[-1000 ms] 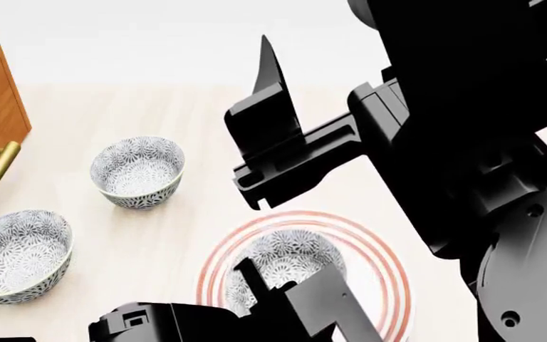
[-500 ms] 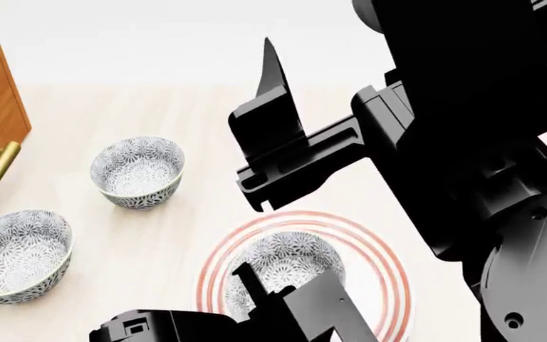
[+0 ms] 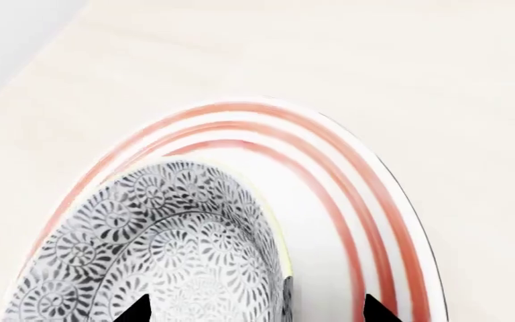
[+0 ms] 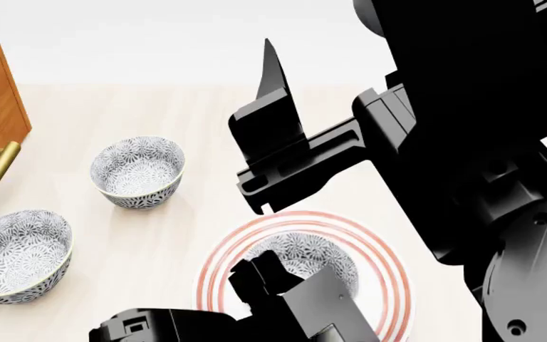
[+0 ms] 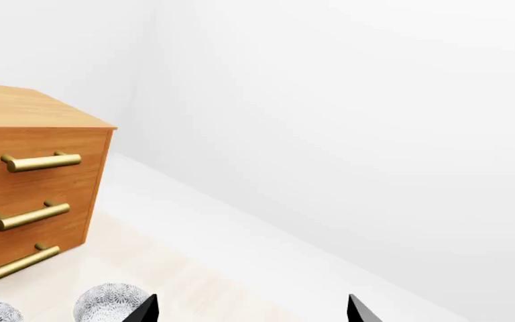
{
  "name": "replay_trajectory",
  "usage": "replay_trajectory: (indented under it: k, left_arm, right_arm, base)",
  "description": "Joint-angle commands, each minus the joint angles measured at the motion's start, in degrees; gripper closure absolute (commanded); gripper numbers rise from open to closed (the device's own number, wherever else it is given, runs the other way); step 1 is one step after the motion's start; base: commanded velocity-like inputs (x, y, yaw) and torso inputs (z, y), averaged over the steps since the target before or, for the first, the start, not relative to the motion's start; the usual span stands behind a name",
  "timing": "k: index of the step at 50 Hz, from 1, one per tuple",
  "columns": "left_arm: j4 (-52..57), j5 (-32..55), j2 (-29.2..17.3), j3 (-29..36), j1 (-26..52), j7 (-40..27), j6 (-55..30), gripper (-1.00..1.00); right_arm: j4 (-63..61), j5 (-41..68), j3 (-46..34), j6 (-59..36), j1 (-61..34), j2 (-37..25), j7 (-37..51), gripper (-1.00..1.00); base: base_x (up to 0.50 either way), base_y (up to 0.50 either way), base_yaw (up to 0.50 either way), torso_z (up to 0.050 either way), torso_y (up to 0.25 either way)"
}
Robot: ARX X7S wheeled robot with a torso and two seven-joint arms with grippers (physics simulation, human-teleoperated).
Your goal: Put the bowl at the front on the plate.
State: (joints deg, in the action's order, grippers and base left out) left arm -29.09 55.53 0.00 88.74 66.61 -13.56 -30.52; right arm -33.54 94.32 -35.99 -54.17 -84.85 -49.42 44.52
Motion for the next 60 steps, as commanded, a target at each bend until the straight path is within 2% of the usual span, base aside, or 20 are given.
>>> replay_trajectory:
  k: [1, 17, 38, 41, 52, 60]
  left_arm:
    - [0.20, 0.31, 0.00, -0.03, 0.65, -0.58, 0.35, -1.00]
    - [1.25, 2.25, 0.00, -0.02, 1.77, 1.22, 0.81, -1.00]
    - [1.91, 15.67, 0.00, 0.19, 6.63, 4.42, 2.99, -1.00]
    - [1.86, 15.59, 0.00, 0.42, 7.20, 4.15, 3.18, -1.00]
    - [-1.87, 22.92, 0.00, 0.40, 10.47, 4.85, 7.11, -1.00]
    - [-6.10, 24.92, 0.00, 0.57, 11.62, 5.16, 9.45, -1.00]
  right_arm:
    - [-0.42, 0.21, 0.08, 0.16, -0.03, -0.14, 0.28, -1.00]
    - [-0.86, 1.37, 0.07, -0.10, -1.07, -0.05, 1.38, -1.00]
    - [-1.07, 1.78, 0.32, 0.02, -1.65, -0.31, 1.57, -1.00]
    - [-1.36, 1.94, 0.43, 0.20, -1.43, -0.58, 1.84, -1.00]
    - [-2.25, 4.00, 0.53, -0.11, -2.92, -0.60, 3.81, -1.00]
    - [-3.21, 4.65, 0.82, 0.21, -2.88, -1.05, 4.46, -1.00]
  base:
    - [0.00, 0.00, 0.00, 0.000, 0.000]
    - [0.00, 0.00, 0.00, 0.000, 0.000]
    - [0.00, 0.00, 0.00, 0.000, 0.000]
    - [0.00, 0.00, 0.00, 0.000, 0.000]
    - [0.00, 0.00, 0.00, 0.000, 0.000]
    - [0.00, 0.00, 0.00, 0.000, 0.000]
